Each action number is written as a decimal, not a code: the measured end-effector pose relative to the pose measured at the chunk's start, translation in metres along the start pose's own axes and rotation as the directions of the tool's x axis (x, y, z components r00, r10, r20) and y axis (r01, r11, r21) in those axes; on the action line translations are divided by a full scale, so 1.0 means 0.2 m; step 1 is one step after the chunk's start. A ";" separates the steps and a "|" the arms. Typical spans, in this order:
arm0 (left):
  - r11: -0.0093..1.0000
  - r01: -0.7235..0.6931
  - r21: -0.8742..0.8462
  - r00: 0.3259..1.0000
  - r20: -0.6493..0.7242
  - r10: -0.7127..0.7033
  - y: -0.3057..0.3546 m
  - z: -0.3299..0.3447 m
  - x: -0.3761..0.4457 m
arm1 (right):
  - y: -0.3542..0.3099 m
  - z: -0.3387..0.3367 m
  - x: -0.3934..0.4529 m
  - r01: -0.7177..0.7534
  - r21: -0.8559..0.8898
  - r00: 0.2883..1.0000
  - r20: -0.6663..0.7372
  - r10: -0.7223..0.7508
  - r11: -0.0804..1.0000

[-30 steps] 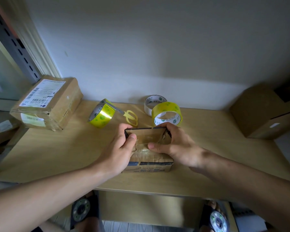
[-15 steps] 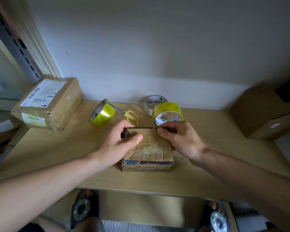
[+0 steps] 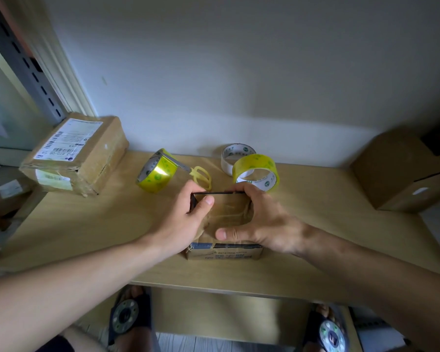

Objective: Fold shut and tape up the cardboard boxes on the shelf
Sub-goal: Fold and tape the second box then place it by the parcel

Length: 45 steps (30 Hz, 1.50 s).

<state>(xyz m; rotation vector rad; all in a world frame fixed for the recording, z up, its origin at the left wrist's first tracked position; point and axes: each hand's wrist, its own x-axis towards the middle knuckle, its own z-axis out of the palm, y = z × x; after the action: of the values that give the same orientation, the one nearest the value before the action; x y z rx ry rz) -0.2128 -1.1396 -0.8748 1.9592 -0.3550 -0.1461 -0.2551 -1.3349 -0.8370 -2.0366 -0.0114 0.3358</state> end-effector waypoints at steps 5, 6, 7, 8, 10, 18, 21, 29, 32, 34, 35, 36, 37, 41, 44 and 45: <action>1.000 -0.016 -0.002 1.000 0.000 0.016 -0.01 0.00 0.01 | 0.02 -0.01 0.01 0.023 -0.052 1.000 0.019 -0.023 0.998; 1.000 -0.017 -0.002 1.000 0.001 0.017 -0.01 0.00 0.01 | 0.03 -0.01 0.02 0.025 -0.028 1.000 -0.015 -0.026 0.999; 1.000 -0.021 0.004 1.000 0.000 0.021 -0.02 0.00 0.01 | 0.05 0.00 0.03 0.028 0.003 0.998 -0.049 -0.028 1.000; 0.999 -0.031 0.011 1.000 0.001 0.031 -0.03 0.00 0.01 | 0.06 0.00 0.03 0.033 0.039 0.997 -0.074 -0.030 0.999; 0.999 -0.046 0.017 0.999 0.001 0.046 -0.04 0.00 0.02 | 0.09 0.01 0.05 0.050 0.100 0.994 -0.098 -0.041 0.994; 0.999 -0.032 -0.010 0.999 0.028 0.032 -0.05 0.00 0.02 | 0.11 0.00 0.08 0.044 0.182 0.995 -0.095 -0.027 0.982; 1.000 -0.020 0.002 0.999 0.040 0.020 -0.04 -0.01 0.02 | 0.10 -0.03 0.06 0.053 0.149 0.996 -0.082 -0.041 0.987; 0.995 0.070 -0.075 0.975 0.218 -0.052 0.03 -0.05 -0.02 | 0.12 -0.04 0.04 0.055 0.053 0.999 -0.001 -0.055 0.997; 0.991 0.047 -0.127 0.965 0.262 -0.012 0.02 -0.06 -0.01 | 0.14 -0.05 0.05 0.059 0.051 0.998 -0.007 -0.059 0.997; 0.988 0.051 -0.142 0.953 0.303 -0.006 0.01 -0.09 0.01 | 0.14 -0.06 0.06 0.068 0.056 0.998 -0.019 -0.068 0.996; 0.988 0.054 -0.145 0.948 0.317 -0.005 0.01 -0.10 0.02 | 0.14 -0.06 0.06 0.073 0.057 0.997 -0.018 -0.072 0.996; 0.988 0.057 -0.146 0.947 0.321 -0.007 0.00 -0.10 0.03 | 0.13 -0.07 0.06 0.073 0.054 0.997 -0.018 -0.072 0.996; 0.988 0.058 -0.144 0.948 0.318 -0.010 -0.01 -0.11 0.03 | 0.13 -0.07 0.06 0.073 0.052 0.997 -0.021 -0.072 0.996; 0.995 0.064 -0.077 0.966 0.256 -0.042 -0.04 -0.09 0.05 | 0.14 -0.07 0.07 0.059 0.096 0.997 -0.058 -0.054 0.994; 0.996 0.079 -0.041 0.976 0.208 -0.069 -0.05 -0.08 0.07 | 0.14 -0.06 0.08 0.055 0.100 0.993 -0.114 -0.044 0.993; 0.997 0.078 -0.022 0.979 0.193 -0.072 -0.05 -0.08 0.07 | 0.15 -0.06 0.08 0.060 0.107 0.991 -0.125 -0.046 0.992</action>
<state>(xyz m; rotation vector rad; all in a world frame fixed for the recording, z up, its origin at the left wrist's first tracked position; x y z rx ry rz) -0.1933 -1.1269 -0.8770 1.9352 -0.4024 -0.3886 -0.2402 -1.3564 -0.8613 -1.9397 0.0282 0.1739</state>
